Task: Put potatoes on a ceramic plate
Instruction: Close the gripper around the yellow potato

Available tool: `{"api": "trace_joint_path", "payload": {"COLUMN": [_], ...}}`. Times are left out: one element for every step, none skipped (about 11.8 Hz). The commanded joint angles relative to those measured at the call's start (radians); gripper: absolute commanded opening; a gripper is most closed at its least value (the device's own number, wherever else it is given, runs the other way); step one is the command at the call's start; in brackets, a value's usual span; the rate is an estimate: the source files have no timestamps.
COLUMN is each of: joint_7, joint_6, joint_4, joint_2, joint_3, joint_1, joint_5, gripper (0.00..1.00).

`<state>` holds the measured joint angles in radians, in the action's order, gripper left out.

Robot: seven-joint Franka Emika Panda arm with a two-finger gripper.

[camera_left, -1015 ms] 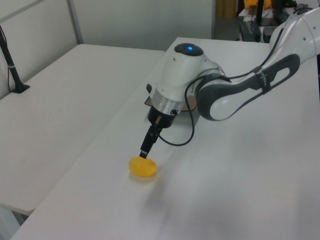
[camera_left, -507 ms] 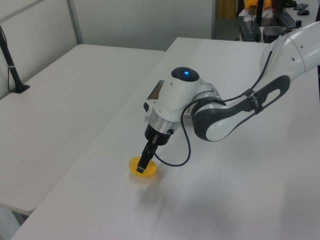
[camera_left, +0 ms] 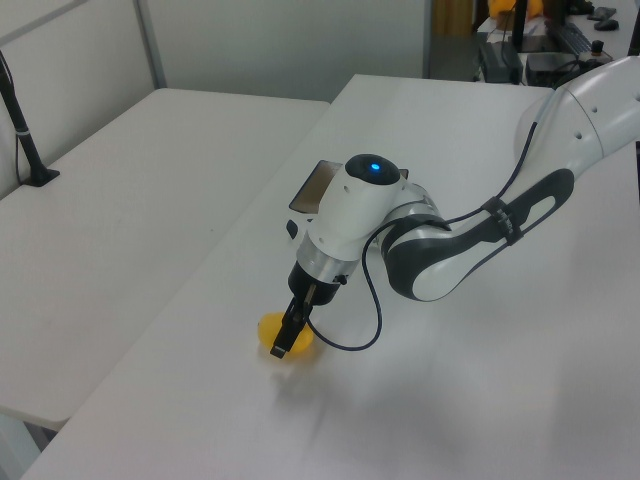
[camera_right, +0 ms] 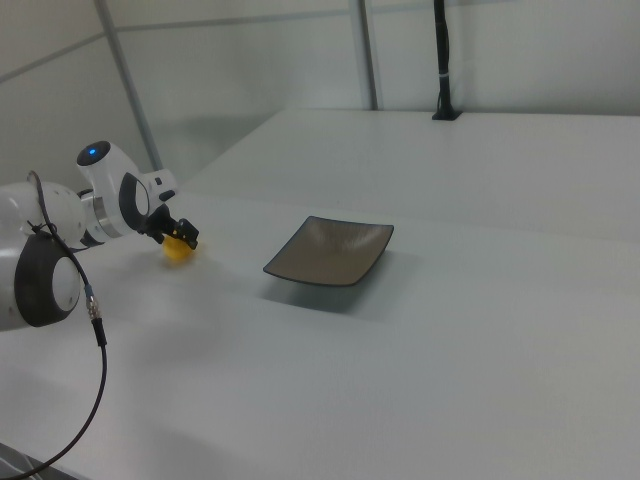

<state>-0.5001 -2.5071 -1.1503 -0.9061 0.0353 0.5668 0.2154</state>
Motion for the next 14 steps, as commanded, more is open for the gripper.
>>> {"api": "trace_joint_path", "payload": {"joint_7": [-0.035,-0.034,-0.034,-0.034,-0.032,-0.032,-0.032,-0.035,-0.035,-0.035,-0.035,-0.035,-0.034,-0.032], "joint_6": [-0.053,-0.053,-0.053,-0.052,-0.052,-0.049,-0.045,-0.042,-0.038,-0.023,-0.001,0.032,0.066,0.089], "joint_4": [0.026,0.026,0.026,0.024,0.023,0.021,0.018,0.003,-0.017,-0.044,-0.070,-0.087,-0.116,-0.177], "joint_2": [-0.024,-0.024,-0.024,-0.022,-0.022,-0.019,-0.011,0.010,0.041,0.083,0.131,0.180,0.237,0.319], "joint_3": [-0.029,-0.029,-0.029,-0.028,-0.028,-0.028,-0.028,-0.028,-0.028,-0.028,-0.028,-0.028,-0.028,-0.028], "joint_1": [0.018,0.018,0.018,0.016,0.018,0.019,0.019,0.019,0.016,0.013,0.009,-0.004,-0.017,-0.036], "joint_5": [0.028,0.029,0.029,0.029,0.029,0.029,0.029,0.029,0.027,0.025,0.018,0.013,0.010,0.009], "gripper": [0.82,0.62,0.45,0.36,0.28,0.22,0.20,0.20,0.20,0.18,0.15,0.15,0.15,0.15]}}
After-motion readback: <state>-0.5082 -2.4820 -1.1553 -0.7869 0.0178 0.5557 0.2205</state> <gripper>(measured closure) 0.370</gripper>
